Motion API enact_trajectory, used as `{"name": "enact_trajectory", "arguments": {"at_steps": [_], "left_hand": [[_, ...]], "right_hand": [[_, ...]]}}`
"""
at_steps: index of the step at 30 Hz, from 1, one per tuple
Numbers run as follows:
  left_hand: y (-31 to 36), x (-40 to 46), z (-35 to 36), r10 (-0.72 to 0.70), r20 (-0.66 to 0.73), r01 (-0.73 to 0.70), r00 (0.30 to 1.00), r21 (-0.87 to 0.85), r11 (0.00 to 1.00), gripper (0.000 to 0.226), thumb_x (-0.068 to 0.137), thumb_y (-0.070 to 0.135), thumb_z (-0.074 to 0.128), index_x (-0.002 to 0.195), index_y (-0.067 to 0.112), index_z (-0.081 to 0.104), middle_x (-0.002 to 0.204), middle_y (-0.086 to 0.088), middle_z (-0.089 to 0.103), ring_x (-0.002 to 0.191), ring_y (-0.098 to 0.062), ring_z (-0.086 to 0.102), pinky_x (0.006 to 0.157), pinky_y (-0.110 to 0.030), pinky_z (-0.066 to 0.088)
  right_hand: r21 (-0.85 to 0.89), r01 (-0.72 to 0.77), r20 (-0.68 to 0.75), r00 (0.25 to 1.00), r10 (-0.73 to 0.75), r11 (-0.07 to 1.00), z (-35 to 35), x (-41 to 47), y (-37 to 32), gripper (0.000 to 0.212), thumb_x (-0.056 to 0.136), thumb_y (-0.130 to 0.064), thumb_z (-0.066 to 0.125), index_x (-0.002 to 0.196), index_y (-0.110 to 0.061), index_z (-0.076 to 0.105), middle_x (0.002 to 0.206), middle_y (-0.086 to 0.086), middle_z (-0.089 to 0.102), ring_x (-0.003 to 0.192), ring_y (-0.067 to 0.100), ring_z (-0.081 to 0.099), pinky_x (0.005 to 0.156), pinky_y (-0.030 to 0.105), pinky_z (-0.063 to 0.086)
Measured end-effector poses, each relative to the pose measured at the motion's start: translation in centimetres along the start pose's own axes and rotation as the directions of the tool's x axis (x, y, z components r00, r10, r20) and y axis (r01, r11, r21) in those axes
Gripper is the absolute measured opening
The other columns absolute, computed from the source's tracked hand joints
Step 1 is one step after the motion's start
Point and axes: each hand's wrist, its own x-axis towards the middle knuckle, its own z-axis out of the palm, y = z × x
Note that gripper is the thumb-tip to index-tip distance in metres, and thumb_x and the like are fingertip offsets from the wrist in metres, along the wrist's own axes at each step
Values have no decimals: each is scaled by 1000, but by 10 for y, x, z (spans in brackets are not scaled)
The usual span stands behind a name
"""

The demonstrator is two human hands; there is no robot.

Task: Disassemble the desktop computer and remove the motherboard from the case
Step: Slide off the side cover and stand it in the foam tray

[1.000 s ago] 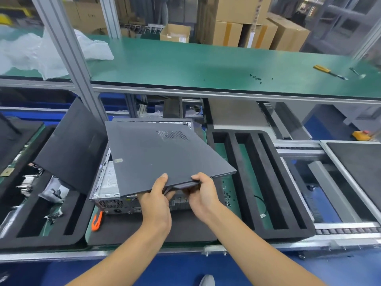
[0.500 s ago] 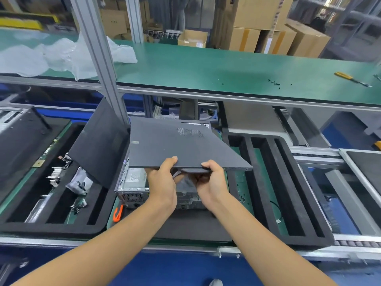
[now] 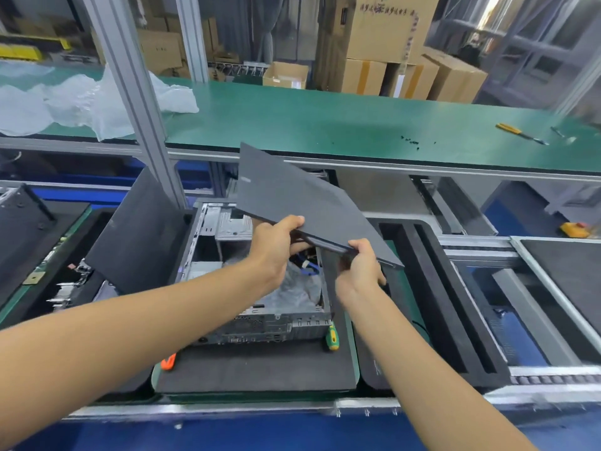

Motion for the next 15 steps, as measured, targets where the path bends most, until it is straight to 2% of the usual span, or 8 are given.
{"name": "enact_trajectory", "arguments": {"at_steps": [1,3,7,9,10,12,13,15], "left_hand": [[-6,4,9,-3,10,3,1000,26,1000,4,94,2,63,95,5,66,80,0,77,76,-17,76,72,-32,63],[-21,13,28,-14,17,14,1000,44,999,3,93,5,65,94,7,66,83,0,78,79,-20,76,82,-37,62],[-54,33,70,-55,26,54,998,55,997,8,91,12,70,98,11,67,100,-2,76,77,-13,76,88,-39,60],[-75,43,93,-56,31,53,998,95,994,11,89,15,72,96,20,66,97,8,75,72,-6,74,89,-40,60],[-86,46,104,-54,39,48,998,122,991,13,88,16,72,95,24,64,91,15,74,70,-3,73,90,-41,60],[-110,51,122,-44,62,32,997,176,984,22,89,14,71,105,24,61,89,21,72,75,-4,73,88,-42,60],[-122,53,131,-40,81,24,996,189,982,33,90,12,71,117,22,56,96,19,71,83,-6,72,86,-41,61],[-144,56,153,-38,124,13,992,199,980,53,91,9,70,132,28,42,113,11,67,99,-13,69,80,-37,62]], "right_hand": [[-131,17,-155,987,-38,991,-4,11,-12,77,77,-14,73,139,-5,27,128,11,44,94,26,49,77,36,45],[-325,-8,-291,952,-92,946,-13,37,-37,79,74,-19,76,135,-4,27,139,12,31,102,27,33,89,37,39],[-550,157,-296,882,-367,821,-29,73,-82,81,69,-22,75,134,-5,30,142,14,25,118,33,35,104,47,38],[-689,270,-145,858,-493,672,-30,88,-108,76,75,-25,73,138,-7,35,140,14,31,120,34,40,101,47,40],[-738,345,4,862,-507,580,-28,95,-123,63,80,-28,70,134,-9,44,134,13,37,114,33,46,92,44,43],[-773,460,313,875,-369,436,-16,105,-153,20,93,-38,54,104,-22,59,118,11,47,92,27,54,76,39,44],[-794,491,419,869,-262,359,-9,108,-167,18,97,-43,45,94,-31,58,116,11,51,93,27,56,81,39,46],[-831,485,481,872,-88,272,1,117,-189,21,97,-52,38,95,-39,54,129,14,53,113,36,55,102,50,44]]}}
